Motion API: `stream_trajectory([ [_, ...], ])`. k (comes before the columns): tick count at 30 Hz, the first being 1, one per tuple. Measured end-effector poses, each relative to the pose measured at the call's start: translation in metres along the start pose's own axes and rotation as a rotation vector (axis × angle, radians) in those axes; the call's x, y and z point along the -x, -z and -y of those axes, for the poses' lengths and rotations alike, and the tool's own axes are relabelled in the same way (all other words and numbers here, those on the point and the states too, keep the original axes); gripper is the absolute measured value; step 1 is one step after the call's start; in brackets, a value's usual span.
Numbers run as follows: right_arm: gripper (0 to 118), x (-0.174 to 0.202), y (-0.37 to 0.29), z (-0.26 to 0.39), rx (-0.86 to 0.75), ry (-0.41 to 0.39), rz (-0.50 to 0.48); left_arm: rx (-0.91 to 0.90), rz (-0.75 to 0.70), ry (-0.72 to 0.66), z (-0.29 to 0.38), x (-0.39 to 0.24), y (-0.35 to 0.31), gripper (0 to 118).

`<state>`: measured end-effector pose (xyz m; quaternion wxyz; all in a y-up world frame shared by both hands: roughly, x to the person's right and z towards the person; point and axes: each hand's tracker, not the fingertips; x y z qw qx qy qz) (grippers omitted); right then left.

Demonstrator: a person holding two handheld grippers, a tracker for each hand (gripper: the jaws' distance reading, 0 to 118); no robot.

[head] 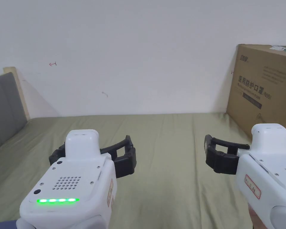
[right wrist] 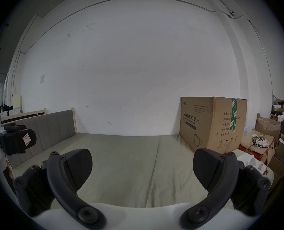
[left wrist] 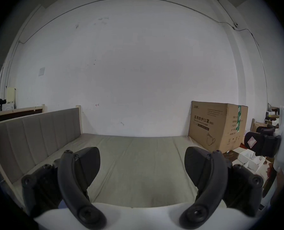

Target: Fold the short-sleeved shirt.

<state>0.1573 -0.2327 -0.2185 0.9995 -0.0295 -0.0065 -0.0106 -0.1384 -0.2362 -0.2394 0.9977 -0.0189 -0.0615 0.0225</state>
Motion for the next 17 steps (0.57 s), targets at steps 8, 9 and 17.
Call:
stream_trajectory([
  [8,118,-0.001,0.003,0.005,0.022,0.007,0.0,0.022,-0.038,-0.033,0.0,0.003,0.001,106],
  [9,118,-0.001,0.003,0.005,0.025,0.009,-0.002,0.03,-0.044,-0.034,0.0,0.001,0.001,106],
  [17,118,-0.001,0.004,0.011,0.044,0.013,-0.004,0.041,-0.042,-0.061,0.002,0.0,0.001,106],
])
